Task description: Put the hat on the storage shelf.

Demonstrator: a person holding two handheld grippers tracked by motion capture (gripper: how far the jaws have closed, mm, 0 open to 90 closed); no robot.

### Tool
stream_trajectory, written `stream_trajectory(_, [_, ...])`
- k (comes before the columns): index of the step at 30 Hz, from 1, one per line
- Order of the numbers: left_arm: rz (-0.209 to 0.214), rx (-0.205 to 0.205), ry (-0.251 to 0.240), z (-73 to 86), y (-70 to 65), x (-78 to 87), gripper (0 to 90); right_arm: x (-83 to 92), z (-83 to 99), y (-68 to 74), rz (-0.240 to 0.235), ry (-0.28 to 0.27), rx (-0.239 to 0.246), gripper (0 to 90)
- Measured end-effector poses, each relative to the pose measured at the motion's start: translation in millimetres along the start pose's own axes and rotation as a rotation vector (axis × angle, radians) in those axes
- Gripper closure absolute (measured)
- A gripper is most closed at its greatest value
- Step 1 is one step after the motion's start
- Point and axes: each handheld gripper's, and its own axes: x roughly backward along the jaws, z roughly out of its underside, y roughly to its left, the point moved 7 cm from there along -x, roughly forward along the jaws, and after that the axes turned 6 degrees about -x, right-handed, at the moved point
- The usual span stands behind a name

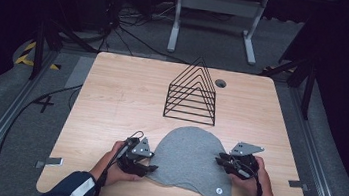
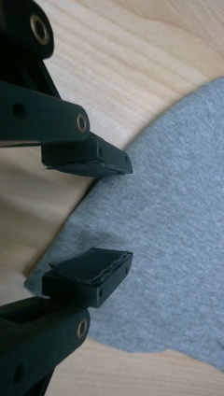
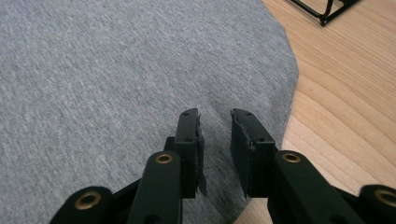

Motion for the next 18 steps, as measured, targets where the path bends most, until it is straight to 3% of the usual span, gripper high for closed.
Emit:
stream_trajectory(2, [0.000, 0.000, 0.002, 2.1, -7.5, 2.4, 51.8, -0.1, -0.1, 0.4, -0.002, 0.000, 0.004, 71.4])
stream_trajectory(6, [-0.014, -0.058, 0.018, 2.8, -16.4, 6.1, 51.3, 0.3, -0.8, 2.2, -0.007, -0.001, 0.015, 63.3])
stream_trajectory(8, [-0.023, -0.040, -0.001, -0.2, -14.9, 6.5, 47.8, 1.1, -2.4, 2.7, 0.008, 0.002, 0.027, 57.4])
stream_trajectory(12, [-0.055, 0.038, -0.057, -13.2, 6.1, 6.8, 38.2, 4.6, -8.4, -4.7, 0.046, -0.008, 0.008, 50.6])
stream_trajectory(16, [-0.084, 0.076, -0.045, -22.4, 32.0, -2.8, 33.1, 2.5, -11.9, -14.9, 0.066, -0.001, -0.032, 45.6])
stream_trajectory(18, [-0.058, 0.108, -0.036, -26.8, 42.5, -10.1, 30.5, -0.2, -14.7, -18.0, 0.074, 0.003, -0.051, 44.1])
